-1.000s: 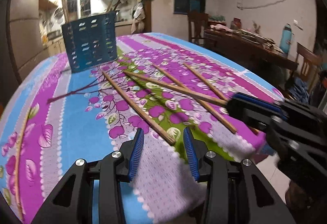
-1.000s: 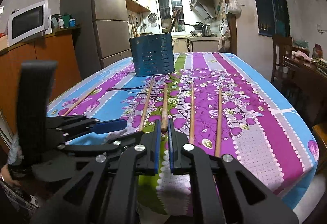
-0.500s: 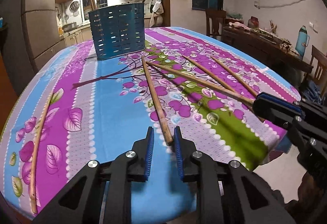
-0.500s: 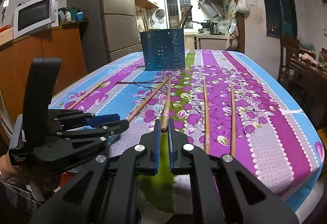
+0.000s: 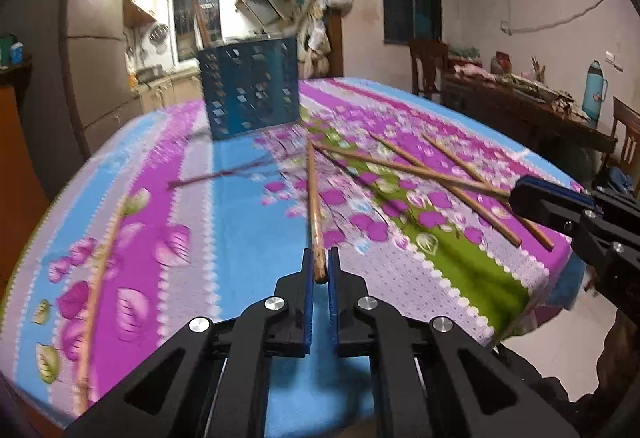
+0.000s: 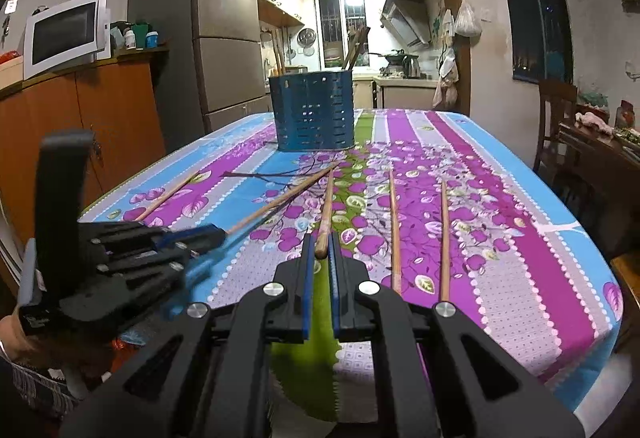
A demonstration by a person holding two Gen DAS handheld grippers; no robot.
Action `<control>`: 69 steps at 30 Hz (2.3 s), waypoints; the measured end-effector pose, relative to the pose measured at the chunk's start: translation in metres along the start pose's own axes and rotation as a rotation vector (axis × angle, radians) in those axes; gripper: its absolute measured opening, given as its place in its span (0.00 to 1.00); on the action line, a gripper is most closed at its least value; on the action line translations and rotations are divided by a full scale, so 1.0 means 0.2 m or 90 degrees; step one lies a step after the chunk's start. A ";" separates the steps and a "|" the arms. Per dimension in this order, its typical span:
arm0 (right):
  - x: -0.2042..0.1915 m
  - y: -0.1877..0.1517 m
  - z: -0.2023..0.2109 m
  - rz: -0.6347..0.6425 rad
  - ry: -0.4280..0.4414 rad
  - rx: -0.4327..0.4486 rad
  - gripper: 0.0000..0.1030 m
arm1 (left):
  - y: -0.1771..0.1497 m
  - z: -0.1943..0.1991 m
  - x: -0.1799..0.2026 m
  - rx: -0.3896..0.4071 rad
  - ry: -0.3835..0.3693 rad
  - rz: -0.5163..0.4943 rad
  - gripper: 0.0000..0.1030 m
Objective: Organize utensils
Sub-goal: 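Carry both chopsticks up and lower them into the blue holder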
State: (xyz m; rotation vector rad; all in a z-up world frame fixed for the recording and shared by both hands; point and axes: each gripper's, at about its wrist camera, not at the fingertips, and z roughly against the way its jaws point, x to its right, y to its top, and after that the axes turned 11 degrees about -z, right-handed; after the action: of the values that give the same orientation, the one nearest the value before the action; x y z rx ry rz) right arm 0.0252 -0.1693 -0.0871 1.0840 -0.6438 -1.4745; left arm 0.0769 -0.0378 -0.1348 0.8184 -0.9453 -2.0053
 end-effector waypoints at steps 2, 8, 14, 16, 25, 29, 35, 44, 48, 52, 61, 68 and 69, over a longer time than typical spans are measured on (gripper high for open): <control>0.00 0.02 0.02 0.006 -0.003 0.010 0.05 | 0.02 0.06 -0.02 0.023 0.022 -0.005 0.07; -0.02 0.09 0.07 0.024 -0.004 0.042 0.05 | 0.09 0.24 -0.10 0.087 0.068 -0.006 0.07; -0.01 0.26 0.09 0.027 0.022 0.072 0.05 | 0.23 0.39 -0.24 0.139 0.051 0.013 0.07; -0.01 0.32 0.09 0.034 0.028 0.084 0.05 | 0.27 0.42 -0.29 0.153 0.044 0.025 0.07; -0.03 0.63 0.02 0.047 0.075 0.095 0.05 | 0.49 0.43 -0.50 0.182 0.010 0.064 0.07; -0.06 0.75 -0.01 0.061 0.093 0.091 0.05 | 0.58 0.42 -0.55 0.180 -0.014 0.083 0.07; -0.10 0.84 -0.04 0.075 0.103 0.086 0.05 | 0.66 0.41 -0.60 0.178 -0.034 0.090 0.07; -0.15 0.91 -0.04 0.080 0.112 0.084 0.05 | 0.77 0.44 -0.62 0.181 -0.041 0.066 0.07; -0.17 0.93 -0.05 0.079 0.116 0.081 0.05 | 0.79 0.44 -0.61 0.189 -0.044 0.063 0.07; -0.17 0.94 -0.07 0.074 0.121 0.076 0.05 | 0.78 0.43 -0.60 0.193 -0.047 0.063 0.07; -0.19 0.98 -0.11 0.076 0.126 0.071 0.05 | 0.81 0.40 -0.54 0.206 -0.017 0.025 0.07; -0.27 1.24 -0.10 0.088 0.140 0.128 0.05 | 1.11 0.43 -0.63 0.275 0.000 0.007 0.07; -0.29 1.30 -0.10 0.090 0.141 0.146 0.05 | 1.16 0.44 -0.64 0.289 0.009 -0.001 0.07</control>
State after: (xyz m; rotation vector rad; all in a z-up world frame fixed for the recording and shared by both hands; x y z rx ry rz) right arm 0.1572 -0.1659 0.1447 1.3281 -0.7284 -1.1595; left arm 0.1553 -0.0030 0.1304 1.0710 -1.4179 -1.8047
